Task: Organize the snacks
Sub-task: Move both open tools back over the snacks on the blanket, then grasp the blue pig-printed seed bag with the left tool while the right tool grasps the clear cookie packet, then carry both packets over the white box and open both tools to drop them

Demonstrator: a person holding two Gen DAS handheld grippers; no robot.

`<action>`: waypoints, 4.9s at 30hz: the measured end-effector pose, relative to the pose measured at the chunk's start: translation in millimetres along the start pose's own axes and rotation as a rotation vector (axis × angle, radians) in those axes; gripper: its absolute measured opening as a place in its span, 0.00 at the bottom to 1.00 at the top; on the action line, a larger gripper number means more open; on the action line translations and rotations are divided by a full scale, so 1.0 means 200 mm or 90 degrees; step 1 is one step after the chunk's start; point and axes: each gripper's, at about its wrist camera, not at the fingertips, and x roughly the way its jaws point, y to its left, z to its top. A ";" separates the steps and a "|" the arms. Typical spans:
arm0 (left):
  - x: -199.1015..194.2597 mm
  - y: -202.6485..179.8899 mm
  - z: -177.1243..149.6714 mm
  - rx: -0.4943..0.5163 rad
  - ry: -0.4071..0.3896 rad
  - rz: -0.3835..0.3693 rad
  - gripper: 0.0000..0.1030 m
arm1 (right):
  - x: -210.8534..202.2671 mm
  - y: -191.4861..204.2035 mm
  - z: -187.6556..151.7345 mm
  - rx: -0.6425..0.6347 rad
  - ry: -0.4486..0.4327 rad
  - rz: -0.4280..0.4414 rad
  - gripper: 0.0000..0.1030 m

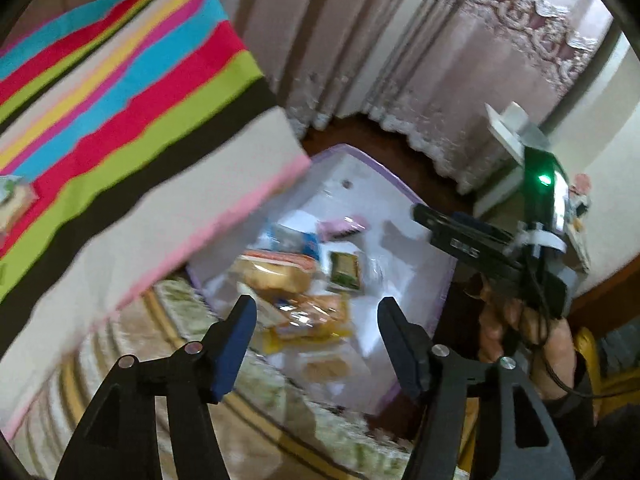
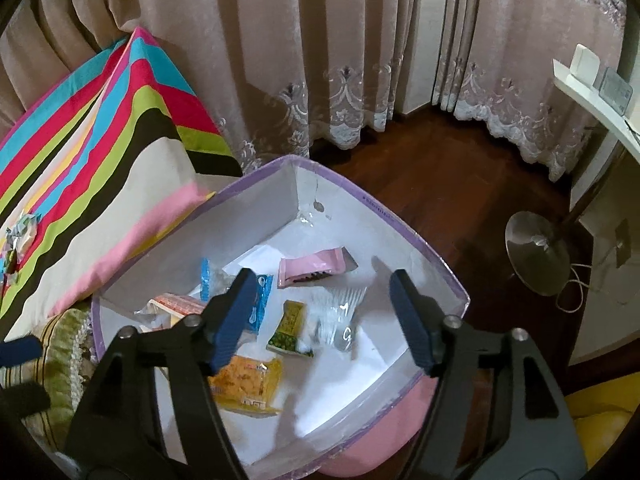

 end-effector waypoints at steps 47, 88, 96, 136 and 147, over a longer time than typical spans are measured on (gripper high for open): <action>-0.84 1.33 -0.50 -0.332 -0.210 0.354 0.81 | -0.22 1.28 -0.08 -0.270 -0.036 0.249 0.88; -0.57 1.94 -0.27 -0.157 -0.099 0.347 0.67 | 0.27 2.27 0.09 -0.844 -0.010 0.335 0.88; -0.56 1.96 -0.27 -0.164 -0.117 0.351 0.67 | 0.32 2.37 0.14 -0.846 0.055 0.406 0.87; -0.79 1.63 -0.50 -0.263 -0.142 0.349 0.60 | 0.15 1.89 0.00 -0.494 0.066 0.334 0.37; -0.74 1.39 -0.42 -0.216 -0.145 0.312 0.60 | 0.06 1.64 -0.03 -0.454 0.053 0.300 0.37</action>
